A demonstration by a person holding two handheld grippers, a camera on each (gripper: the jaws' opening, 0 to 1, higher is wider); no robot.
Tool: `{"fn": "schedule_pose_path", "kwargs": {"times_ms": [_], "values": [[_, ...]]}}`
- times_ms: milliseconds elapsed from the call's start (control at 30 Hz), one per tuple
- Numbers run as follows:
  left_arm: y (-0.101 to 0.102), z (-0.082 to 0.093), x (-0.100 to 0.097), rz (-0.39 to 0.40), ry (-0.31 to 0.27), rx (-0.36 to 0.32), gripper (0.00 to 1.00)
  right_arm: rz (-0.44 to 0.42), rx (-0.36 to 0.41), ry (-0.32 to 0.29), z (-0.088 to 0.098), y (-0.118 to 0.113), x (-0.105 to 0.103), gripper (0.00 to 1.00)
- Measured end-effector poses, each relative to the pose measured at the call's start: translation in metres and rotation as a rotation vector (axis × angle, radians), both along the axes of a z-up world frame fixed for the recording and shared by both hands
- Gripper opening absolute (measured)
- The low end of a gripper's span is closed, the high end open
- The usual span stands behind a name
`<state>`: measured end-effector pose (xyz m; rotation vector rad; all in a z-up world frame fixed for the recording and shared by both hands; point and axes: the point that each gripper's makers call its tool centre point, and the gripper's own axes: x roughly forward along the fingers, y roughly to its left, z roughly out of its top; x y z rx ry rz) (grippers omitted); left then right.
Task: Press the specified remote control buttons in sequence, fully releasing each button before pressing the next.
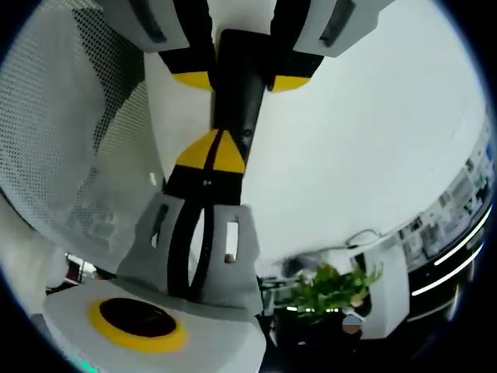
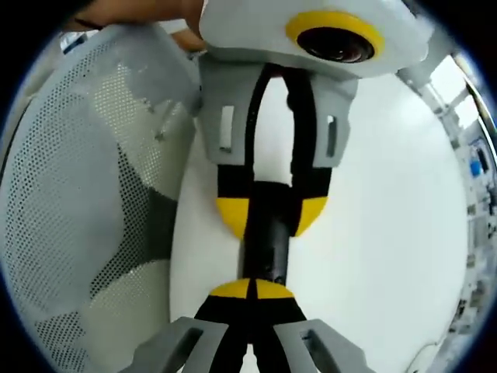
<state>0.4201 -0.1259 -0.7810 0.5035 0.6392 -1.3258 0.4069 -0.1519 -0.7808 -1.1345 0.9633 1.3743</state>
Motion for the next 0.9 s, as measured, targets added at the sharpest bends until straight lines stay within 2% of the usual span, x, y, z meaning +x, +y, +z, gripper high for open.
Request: {"fn": "schedule_pose_path", "kwargs": {"times_ms": [467, 633, 767, 900], "values": [[0.0, 0.0, 0.001, 0.004, 0.001, -0.003, 0.26, -0.029, 0.017, 0.044, 0.005, -0.001, -0.002, 0.0], [0.0, 0.0, 0.001, 0.005, 0.004, -0.006, 0.26, -0.078, 0.093, 0.068, 0.02, 0.007, 0.005, 0.0], [0.0, 0.0, 0.001, 0.007, 0.005, -0.009, 0.26, -0.065, 0.106, 0.054, 0.025, 0.01, 0.013, 0.0], [0.0, 0.0, 0.001, 0.008, 0.005, -0.011, 0.26, -0.032, 0.104, 0.058, 0.021, 0.012, 0.015, 0.0]]}}
